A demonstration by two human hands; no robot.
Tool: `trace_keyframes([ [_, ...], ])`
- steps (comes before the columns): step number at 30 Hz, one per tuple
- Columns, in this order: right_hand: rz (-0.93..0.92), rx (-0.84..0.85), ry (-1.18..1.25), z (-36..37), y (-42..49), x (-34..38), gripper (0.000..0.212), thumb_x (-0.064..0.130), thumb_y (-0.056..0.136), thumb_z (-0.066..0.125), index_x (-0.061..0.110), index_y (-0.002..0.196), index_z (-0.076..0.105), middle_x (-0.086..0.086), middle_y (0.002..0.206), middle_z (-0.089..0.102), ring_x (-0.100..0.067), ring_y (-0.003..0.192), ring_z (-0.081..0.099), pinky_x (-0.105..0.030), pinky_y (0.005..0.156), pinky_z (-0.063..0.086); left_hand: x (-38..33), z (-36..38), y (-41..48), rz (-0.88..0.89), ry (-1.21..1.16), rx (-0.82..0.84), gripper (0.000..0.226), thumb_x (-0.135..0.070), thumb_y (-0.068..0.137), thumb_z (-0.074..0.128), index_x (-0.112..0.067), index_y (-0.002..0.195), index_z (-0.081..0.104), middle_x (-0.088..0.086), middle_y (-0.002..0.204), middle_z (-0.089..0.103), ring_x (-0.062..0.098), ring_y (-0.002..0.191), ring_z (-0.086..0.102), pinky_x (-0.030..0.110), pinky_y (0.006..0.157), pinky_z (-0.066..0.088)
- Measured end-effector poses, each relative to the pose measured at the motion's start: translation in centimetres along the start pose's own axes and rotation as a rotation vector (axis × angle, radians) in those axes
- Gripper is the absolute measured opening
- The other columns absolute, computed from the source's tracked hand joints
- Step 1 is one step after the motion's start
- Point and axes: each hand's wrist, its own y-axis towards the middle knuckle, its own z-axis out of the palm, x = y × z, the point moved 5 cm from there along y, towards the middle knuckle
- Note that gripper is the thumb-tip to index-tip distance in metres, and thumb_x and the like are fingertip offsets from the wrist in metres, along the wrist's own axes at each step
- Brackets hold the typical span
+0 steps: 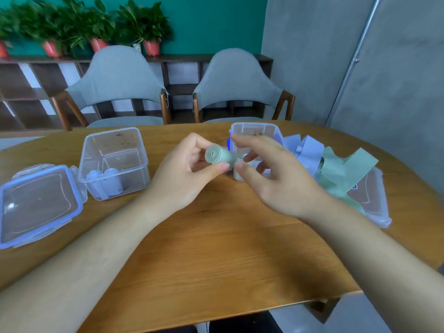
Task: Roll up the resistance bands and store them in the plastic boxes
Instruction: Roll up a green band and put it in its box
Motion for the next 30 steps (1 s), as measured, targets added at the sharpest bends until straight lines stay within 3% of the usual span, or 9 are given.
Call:
trace_keyframes([
  [4, -0.07, 0.029, -0.078, -2.9, 1.7, 1.5, 0.036, 0.03, 0.091, 0.071, 0.029, 0.126, 0.067, 0.009, 0.104, 0.065, -0.007, 0.09, 0.061, -0.021, 0.078, 0.051, -1.8, 1.9, 2.2, 0.031, 0.149, 0.075, 0.019, -0.019, 0.088, 0.073, -0.02, 0.104, 0.061, -0.004, 0.1, 0.075, 0.012, 0.093, 0.072, 0.04, 0.083, 0.059],
  [8, 0.085, 0.071, -0.116, -5.5, 3.8, 1.0, 0.021, 0.034, 0.088, 0.073, 0.026, 0.107, 0.07, 0.013, 0.084, 0.068, 0.0, 0.073, 0.062, -0.013, 0.069, 0.048, -2.6, 3.1, 4.1, 0.051, 0.137, 0.087, 0.027, -0.02, 0.089, 0.073, -0.02, 0.114, 0.066, -0.007, 0.104, 0.074, 0.005, 0.097, 0.07, 0.026, 0.087, 0.056],
  [11, 0.148, 0.057, -0.079, -6.6, 4.9, 0.2, 0.016, 0.033, 0.088, 0.07, 0.018, 0.094, 0.066, 0.001, 0.076, 0.074, -0.014, 0.072, 0.07, -0.036, 0.077, 0.058, -2.3, 3.6, 5.4, 0.061, 0.114, 0.065, 0.025, -0.019, 0.089, 0.073, -0.027, 0.112, 0.066, -0.008, 0.107, 0.073, 0.004, 0.103, 0.068, 0.025, 0.093, 0.054],
  [13, 0.165, 0.067, -0.098, -6.7, 5.5, -0.7, 0.02, 0.034, 0.086, 0.07, 0.016, 0.094, 0.065, -0.001, 0.078, 0.074, -0.018, 0.073, 0.071, -0.042, 0.079, 0.058, -1.9, 4.0, 6.4, 0.094, 0.16, 0.057, 0.023, -0.014, 0.092, 0.069, -0.031, 0.106, 0.067, -0.011, 0.103, 0.073, 0.002, 0.101, 0.068, 0.024, 0.093, 0.054],
  [18, 0.174, 0.081, -0.214, -7.1, 7.5, -3.1, 0.023, 0.034, 0.085, 0.071, 0.019, 0.103, 0.07, 0.005, 0.087, 0.07, -0.01, 0.076, 0.067, -0.036, 0.081, 0.056, -0.2, 5.0, 9.4, 0.087, 0.214, 0.111, 0.02, -0.018, 0.094, 0.067, -0.03, 0.109, 0.067, -0.011, 0.105, 0.073, 0.002, 0.102, 0.068, 0.029, 0.096, 0.053],
  [21, 0.259, 0.088, -0.301, -6.9, 8.4, -5.2, 0.022, 0.033, 0.082, 0.071, 0.013, 0.092, 0.069, -0.001, 0.082, 0.072, -0.018, 0.081, 0.068, -0.04, 0.079, 0.057, 1.8, 5.1, 11.2, 0.029, 0.478, 0.211, 0.023, -0.024, 0.102, 0.055, -0.024, 0.123, 0.064, -0.012, 0.119, 0.066, 0.003, 0.113, 0.06, 0.032, 0.104, 0.048],
  [25, 0.381, 0.151, -0.386, -5.5, 8.7, -7.9, 0.027, 0.028, 0.079, 0.068, 0.004, 0.091, 0.069, -0.01, 0.082, 0.071, -0.023, 0.074, 0.064, -0.034, 0.071, 0.056, 3.8, 5.2, 11.6, -0.005, 0.82, 0.446, 0.044, 0.001, 0.093, 0.041, -0.03, 0.115, 0.065, -0.009, 0.13, 0.058, 0.013, 0.125, 0.051, 0.037, 0.108, 0.042],
  [27, 0.414, 0.204, -0.398, -4.7, 8.6, -8.5, 0.028, 0.023, 0.079, 0.067, 0.0, 0.094, 0.069, -0.02, 0.086, 0.07, -0.023, 0.069, 0.061, -0.036, 0.066, 0.055, 4.3, 5.2, 11.2, -0.064, 0.866, 0.521, 0.048, -0.005, 0.087, 0.043, -0.034, 0.12, 0.063, -0.012, 0.135, 0.056, 0.014, 0.128, 0.049, 0.039, 0.108, 0.041],
  [30, 0.445, 0.29, -0.419, -3.7, 8.7, -9.1, 0.022, 0.022, 0.079, 0.065, 0.004, 0.091, 0.069, -0.015, 0.083, 0.073, -0.027, 0.076, 0.071, -0.039, 0.072, 0.06, 4.9, 5.1, 10.5, -0.093, 0.954, 0.621, 0.055, -0.039, 0.082, 0.042, -0.038, 0.136, 0.055, -0.02, 0.144, 0.049, 0.014, 0.138, 0.039, 0.039, 0.117, 0.031],
])
